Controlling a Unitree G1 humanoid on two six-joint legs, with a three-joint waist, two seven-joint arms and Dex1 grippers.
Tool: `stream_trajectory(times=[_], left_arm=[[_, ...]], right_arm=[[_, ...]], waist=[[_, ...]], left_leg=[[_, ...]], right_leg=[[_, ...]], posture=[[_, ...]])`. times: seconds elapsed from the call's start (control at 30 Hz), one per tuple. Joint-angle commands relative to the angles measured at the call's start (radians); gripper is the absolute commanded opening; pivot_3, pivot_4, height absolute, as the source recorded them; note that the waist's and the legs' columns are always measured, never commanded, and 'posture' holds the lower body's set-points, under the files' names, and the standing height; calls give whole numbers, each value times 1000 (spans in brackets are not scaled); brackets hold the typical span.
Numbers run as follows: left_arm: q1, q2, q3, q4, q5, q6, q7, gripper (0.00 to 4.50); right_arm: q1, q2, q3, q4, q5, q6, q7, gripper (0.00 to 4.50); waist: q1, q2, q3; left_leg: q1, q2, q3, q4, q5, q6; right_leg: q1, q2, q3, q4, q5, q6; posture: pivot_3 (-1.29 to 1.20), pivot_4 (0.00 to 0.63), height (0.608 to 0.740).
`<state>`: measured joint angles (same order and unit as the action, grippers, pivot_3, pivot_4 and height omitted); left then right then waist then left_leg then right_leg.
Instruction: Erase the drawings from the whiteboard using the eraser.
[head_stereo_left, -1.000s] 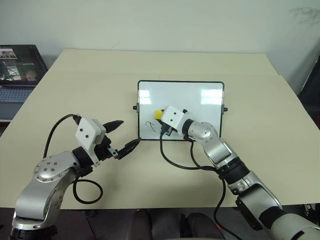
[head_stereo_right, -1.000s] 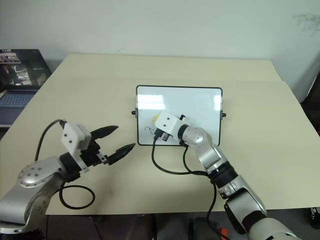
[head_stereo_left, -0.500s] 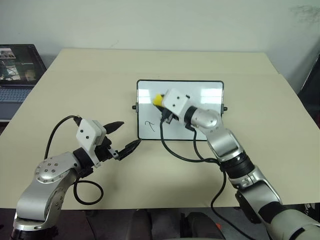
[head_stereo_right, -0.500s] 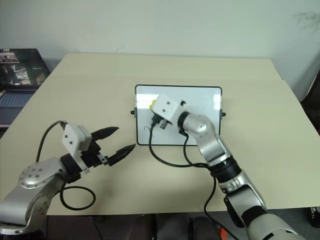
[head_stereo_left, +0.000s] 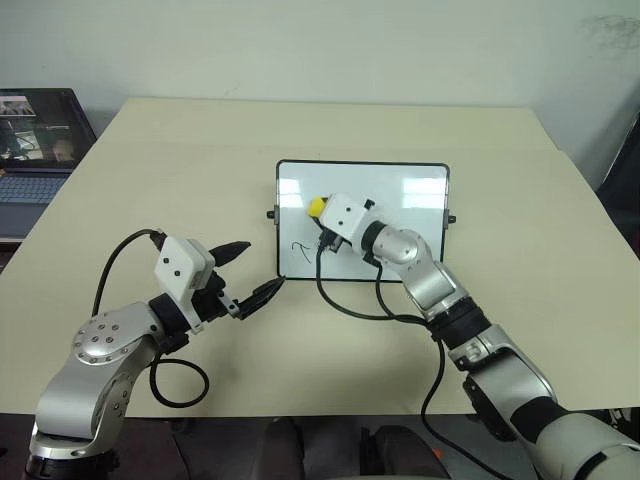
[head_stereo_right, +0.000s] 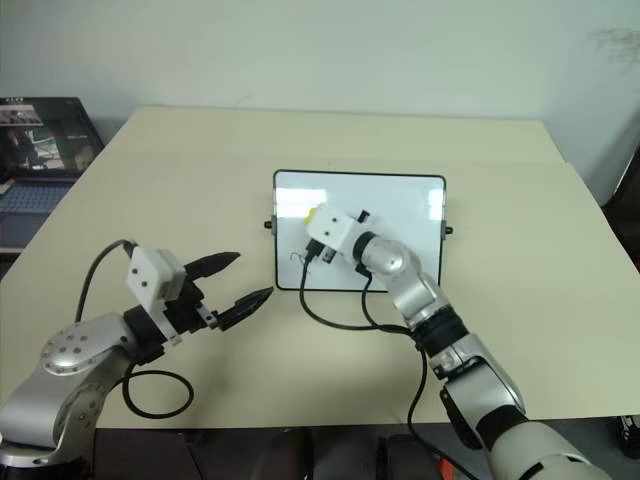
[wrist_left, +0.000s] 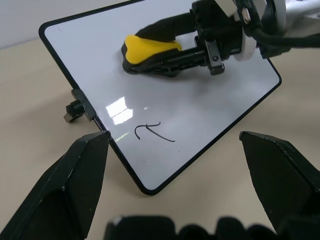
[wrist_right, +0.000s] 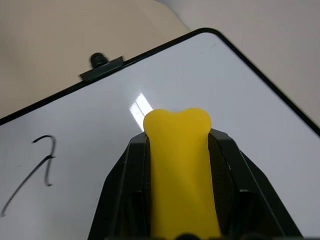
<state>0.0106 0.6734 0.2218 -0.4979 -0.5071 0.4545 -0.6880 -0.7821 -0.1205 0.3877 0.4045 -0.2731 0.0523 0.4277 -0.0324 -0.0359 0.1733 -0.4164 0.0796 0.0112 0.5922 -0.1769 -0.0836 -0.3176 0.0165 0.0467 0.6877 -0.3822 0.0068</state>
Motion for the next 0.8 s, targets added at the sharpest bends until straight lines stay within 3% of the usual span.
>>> stream_trajectory(times=[0.03,0.13,0.43,0.8], left_arm=[[-11,-3,-2,-9,0,-9,-2,4500],[-16,-5,-7,-3,3,-14,-3,4500],[-33,-22,-22,29,14,-39,-5,4500],[-1,-80,9,39,25,-86,16,4500]], right_arm=[[68,-16,36,5,-26,33,34,1194],[87,-9,36,-18,-29,38,32,1193],[68,-47,-165,-290,63,119,-24,1193],[384,-98,-383,-764,159,365,-82,1193]], waist=[[0,0,0],[0,0,0],[3,0,1],[4,0,1]], left_leg=[[1,0,0,0,0,0],[2,0,0,1,1,0],[-2,0,-1,0,2,0],[-9,0,1,-2,0,-1]], right_leg=[[0,0,0,1,0,0],[0,0,0,3,0,0],[-2,-1,-1,2,0,0],[-4,0,0,-7,0,0]], posture=[[0,150,740],[0,150,740],[0,150,740],[0,150,740]])
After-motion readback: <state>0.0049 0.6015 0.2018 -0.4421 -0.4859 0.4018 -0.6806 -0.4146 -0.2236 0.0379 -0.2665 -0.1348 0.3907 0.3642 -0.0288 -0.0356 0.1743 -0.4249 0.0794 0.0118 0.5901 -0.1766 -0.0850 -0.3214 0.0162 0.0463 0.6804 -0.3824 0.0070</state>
